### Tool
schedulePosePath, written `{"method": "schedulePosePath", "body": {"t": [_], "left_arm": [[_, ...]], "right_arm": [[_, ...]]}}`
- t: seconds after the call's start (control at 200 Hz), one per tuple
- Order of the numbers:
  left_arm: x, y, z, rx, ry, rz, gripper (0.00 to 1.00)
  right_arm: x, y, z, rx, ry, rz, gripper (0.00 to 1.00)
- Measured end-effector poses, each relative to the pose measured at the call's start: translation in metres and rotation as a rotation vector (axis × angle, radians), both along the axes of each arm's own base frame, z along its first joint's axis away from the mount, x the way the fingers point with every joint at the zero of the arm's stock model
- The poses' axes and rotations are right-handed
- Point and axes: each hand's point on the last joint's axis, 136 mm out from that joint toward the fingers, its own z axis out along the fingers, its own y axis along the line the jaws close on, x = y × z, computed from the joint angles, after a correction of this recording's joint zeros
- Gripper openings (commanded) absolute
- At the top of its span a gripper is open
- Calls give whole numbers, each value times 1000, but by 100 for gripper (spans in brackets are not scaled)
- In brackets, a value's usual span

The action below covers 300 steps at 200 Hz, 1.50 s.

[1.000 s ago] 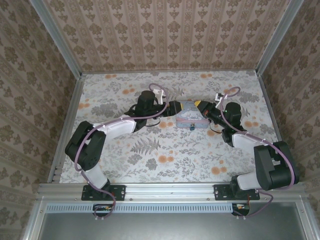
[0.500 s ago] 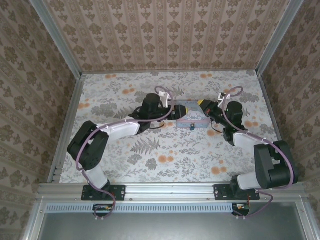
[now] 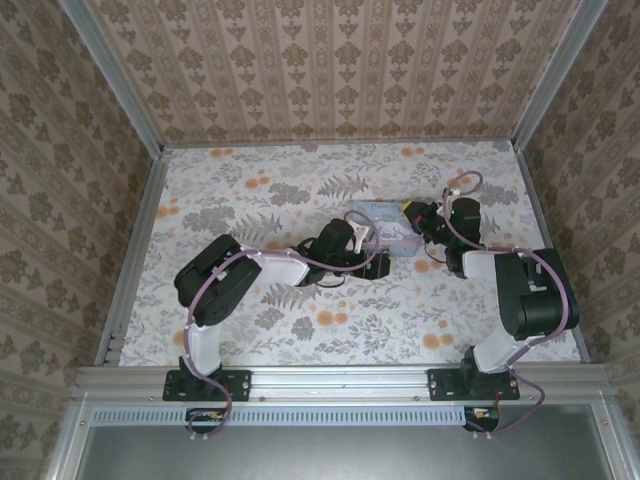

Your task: Unlock the padlock with the key

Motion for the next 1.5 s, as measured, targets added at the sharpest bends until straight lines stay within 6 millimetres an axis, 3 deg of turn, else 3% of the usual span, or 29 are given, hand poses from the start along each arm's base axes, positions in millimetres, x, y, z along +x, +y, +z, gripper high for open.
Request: {"method": "schedulePosePath", "body": {"t": [0.36, 0.635, 1.005, 1.5], "left_arm": [[33, -13, -6, 15, -96, -6, 70], [43, -10, -20, 81, -204, -6, 70], [52, -11, -25, 124, -324, 3, 70], [68, -25, -11, -72, -210, 43, 70]], "right_arm": [[19, 2, -9, 21, 4, 1, 0], [24, 2, -24, 50, 37, -9, 0], [25, 2, -20, 57, 21, -11, 0], [25, 2, -22, 56, 26, -11, 0]]}}
